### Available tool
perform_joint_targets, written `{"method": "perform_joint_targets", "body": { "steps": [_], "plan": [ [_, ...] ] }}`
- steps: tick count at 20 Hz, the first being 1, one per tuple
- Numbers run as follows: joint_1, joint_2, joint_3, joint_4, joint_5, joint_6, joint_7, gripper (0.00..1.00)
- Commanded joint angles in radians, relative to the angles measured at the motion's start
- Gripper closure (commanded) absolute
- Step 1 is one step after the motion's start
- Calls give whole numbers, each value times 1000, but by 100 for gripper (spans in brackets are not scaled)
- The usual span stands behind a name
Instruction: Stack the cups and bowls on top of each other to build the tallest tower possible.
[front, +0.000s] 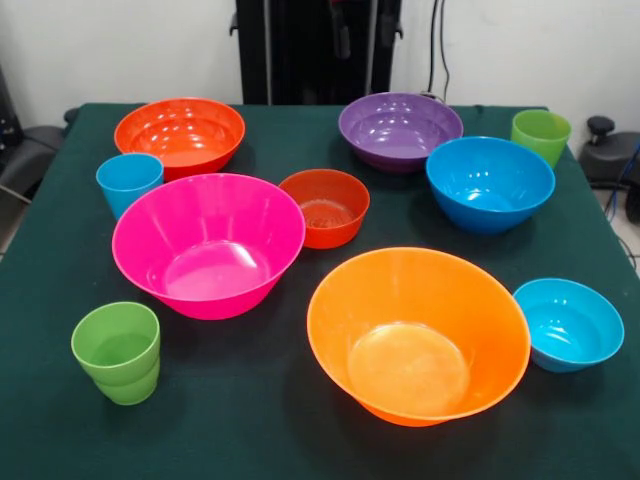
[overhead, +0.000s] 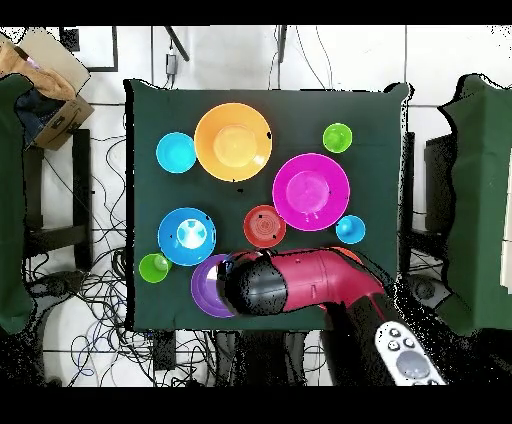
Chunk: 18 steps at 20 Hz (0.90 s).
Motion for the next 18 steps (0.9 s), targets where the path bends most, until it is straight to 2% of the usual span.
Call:
{"method": "perform_joint_targets", "body": {
  "steps": [1,3,9,18],
  "plan": [
    [-28,258,90,-84,-217,-54,-265,0],
    [-36,301,94,-100,-255,-75,-249,0],
    [-49,352,115,-126,-359,-65,-213,0],
    [-83,303,188,-100,-358,5,-186,0]
  ]
}}
